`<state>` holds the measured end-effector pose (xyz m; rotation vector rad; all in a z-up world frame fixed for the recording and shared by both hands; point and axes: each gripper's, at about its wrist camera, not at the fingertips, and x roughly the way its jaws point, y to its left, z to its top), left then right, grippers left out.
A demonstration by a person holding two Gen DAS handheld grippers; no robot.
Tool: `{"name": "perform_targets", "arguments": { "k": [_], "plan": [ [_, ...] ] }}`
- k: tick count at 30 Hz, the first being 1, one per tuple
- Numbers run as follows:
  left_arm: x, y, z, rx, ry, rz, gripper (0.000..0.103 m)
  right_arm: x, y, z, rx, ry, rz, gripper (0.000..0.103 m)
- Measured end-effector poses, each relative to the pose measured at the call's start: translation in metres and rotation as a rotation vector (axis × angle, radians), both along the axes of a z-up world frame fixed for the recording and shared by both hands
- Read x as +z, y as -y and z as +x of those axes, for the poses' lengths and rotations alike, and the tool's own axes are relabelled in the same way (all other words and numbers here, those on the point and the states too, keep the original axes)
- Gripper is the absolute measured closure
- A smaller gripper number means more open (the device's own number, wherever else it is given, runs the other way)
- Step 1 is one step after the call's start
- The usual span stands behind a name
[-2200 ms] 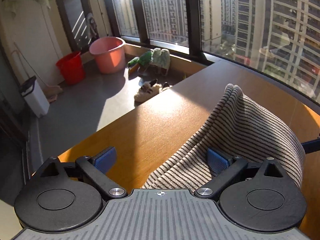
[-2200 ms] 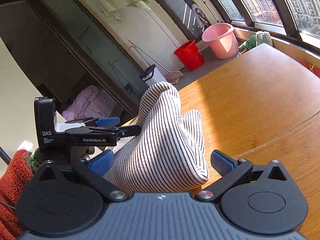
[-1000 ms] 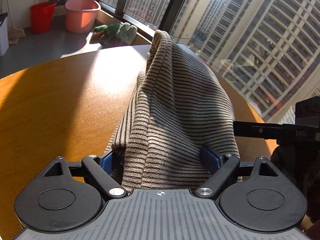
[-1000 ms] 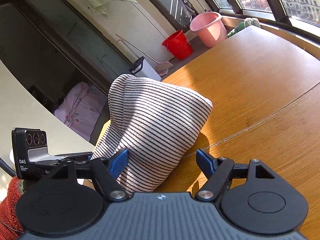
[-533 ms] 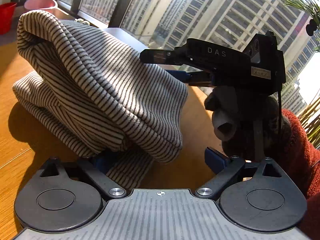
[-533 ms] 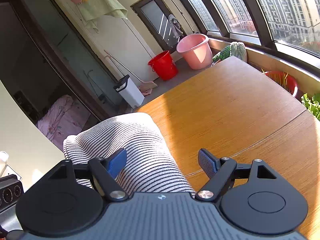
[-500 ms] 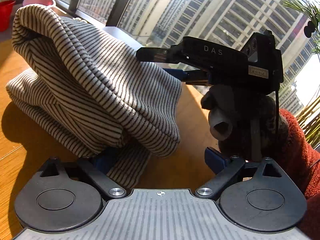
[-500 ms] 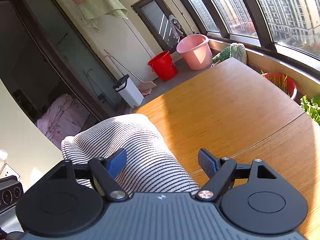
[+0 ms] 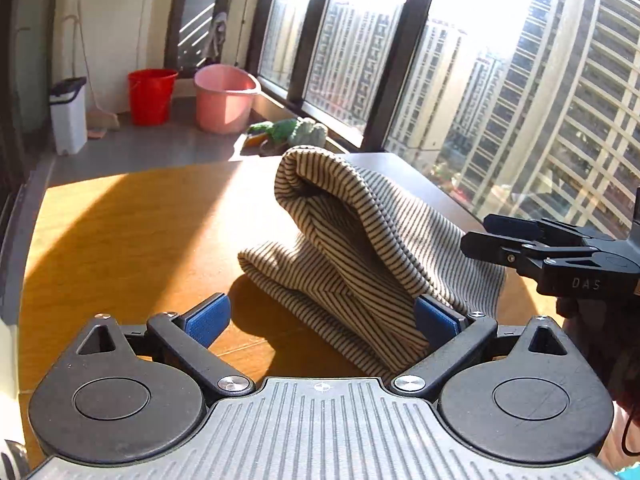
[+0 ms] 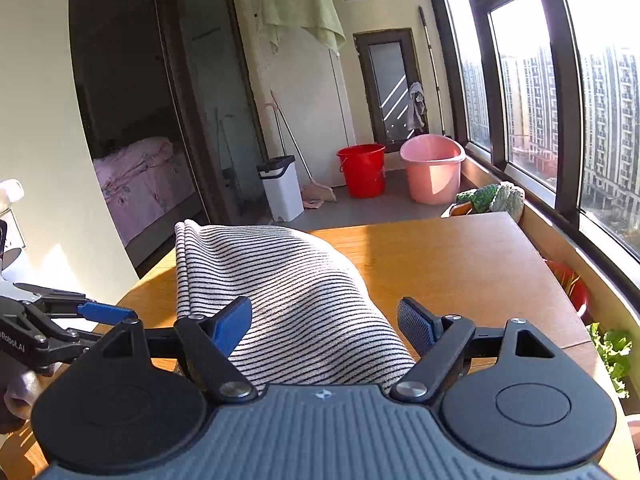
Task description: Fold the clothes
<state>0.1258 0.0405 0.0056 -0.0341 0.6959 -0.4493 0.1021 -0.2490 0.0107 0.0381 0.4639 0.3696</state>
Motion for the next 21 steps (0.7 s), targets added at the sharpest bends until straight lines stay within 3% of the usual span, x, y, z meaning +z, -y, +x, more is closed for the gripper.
{"name": "perform_targets", "arguments": {
  "k": [4,11,14,15,16,19,21],
  "plan": [
    [0.004,0.001,0.001,0.074,0.037,0.069,0.002,-0.003,-0.051,-0.006,0.122,0.076,-0.178,0.021],
    [0.012,-0.010,0.013,0.063,0.031,0.061,0.000,-0.031,-0.094,0.004,0.172,0.072,-0.358,0.021],
    [0.011,-0.023,0.017,0.075,0.031,0.028,0.000,-0.021,-0.077,0.012,0.129,0.031,-0.267,0.047],
    [0.011,-0.027,0.018,0.081,0.032,0.015,0.000,-0.013,-0.069,0.014,0.116,0.022,-0.224,0.068],
    [0.011,-0.031,0.018,0.087,0.032,0.001,0.000,-0.005,-0.061,0.017,0.103,0.012,-0.181,0.080],
    [0.016,-0.041,0.022,0.098,0.027,-0.073,0.000,0.017,-0.036,0.023,0.065,-0.017,-0.051,0.080],
    [0.024,-0.042,0.026,0.083,0.029,-0.156,0.000,0.015,-0.054,0.014,0.093,0.029,-0.190,0.080]
  ]
}}
